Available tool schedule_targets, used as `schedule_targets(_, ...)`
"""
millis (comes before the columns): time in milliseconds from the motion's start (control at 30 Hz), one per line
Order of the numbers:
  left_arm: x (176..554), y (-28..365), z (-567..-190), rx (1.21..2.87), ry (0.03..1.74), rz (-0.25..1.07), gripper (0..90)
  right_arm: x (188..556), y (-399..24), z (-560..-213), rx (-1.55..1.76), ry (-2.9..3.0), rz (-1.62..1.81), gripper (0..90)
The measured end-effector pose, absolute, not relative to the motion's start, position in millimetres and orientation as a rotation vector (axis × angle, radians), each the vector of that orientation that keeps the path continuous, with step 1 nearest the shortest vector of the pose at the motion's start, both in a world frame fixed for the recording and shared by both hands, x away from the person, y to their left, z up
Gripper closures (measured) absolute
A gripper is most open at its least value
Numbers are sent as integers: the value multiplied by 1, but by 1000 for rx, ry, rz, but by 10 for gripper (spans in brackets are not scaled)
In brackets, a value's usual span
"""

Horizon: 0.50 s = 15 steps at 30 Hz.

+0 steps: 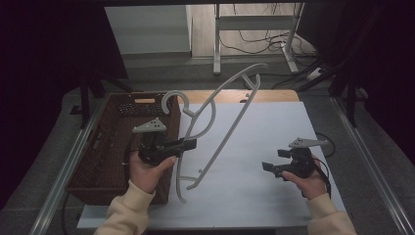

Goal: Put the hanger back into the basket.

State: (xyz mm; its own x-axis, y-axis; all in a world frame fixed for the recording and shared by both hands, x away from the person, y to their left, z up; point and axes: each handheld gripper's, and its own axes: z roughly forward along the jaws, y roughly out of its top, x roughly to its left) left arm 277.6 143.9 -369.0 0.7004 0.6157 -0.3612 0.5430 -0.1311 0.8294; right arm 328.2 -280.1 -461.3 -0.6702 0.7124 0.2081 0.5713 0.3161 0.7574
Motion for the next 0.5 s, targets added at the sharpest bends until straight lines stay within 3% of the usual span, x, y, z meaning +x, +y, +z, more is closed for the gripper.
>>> schedule_targets(500,284,183,-363,1756,966,85,790,332,-286,-469,1226,2382,1232,91)
